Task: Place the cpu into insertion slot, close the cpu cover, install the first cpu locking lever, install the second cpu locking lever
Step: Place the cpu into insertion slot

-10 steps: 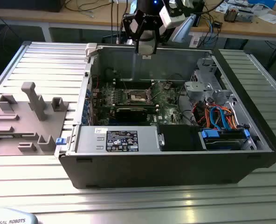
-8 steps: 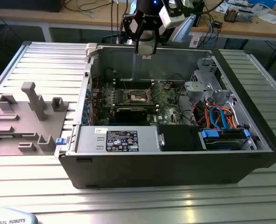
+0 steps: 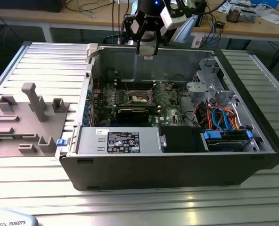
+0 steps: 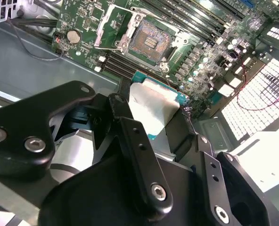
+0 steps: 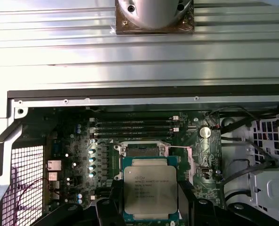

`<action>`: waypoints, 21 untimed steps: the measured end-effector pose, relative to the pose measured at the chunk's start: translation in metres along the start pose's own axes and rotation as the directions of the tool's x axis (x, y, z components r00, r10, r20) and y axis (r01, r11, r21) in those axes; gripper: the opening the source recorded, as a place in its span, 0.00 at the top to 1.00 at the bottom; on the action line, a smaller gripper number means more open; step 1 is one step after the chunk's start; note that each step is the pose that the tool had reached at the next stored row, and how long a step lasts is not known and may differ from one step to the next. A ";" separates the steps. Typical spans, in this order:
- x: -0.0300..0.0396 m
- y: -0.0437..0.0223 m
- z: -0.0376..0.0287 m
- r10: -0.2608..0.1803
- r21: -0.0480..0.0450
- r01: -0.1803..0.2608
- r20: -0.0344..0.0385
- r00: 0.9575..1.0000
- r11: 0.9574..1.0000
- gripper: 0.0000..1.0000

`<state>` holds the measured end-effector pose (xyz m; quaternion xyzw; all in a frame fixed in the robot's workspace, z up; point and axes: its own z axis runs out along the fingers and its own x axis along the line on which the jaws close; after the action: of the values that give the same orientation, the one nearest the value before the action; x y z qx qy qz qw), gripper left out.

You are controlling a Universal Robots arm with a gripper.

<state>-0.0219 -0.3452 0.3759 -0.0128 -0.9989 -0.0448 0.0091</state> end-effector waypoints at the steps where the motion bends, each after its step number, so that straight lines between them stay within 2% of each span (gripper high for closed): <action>1: 0.0000 0.0000 0.0003 0.000 0.000 0.000 0.000 1.000 1.000 0.46; 21: 0.0000 -0.0004 0.0040 0.000 0.000 0.000 0.000 1.000 1.000 0.46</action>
<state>-0.0220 -0.3452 0.3718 -0.0128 -0.9989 -0.0448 0.0091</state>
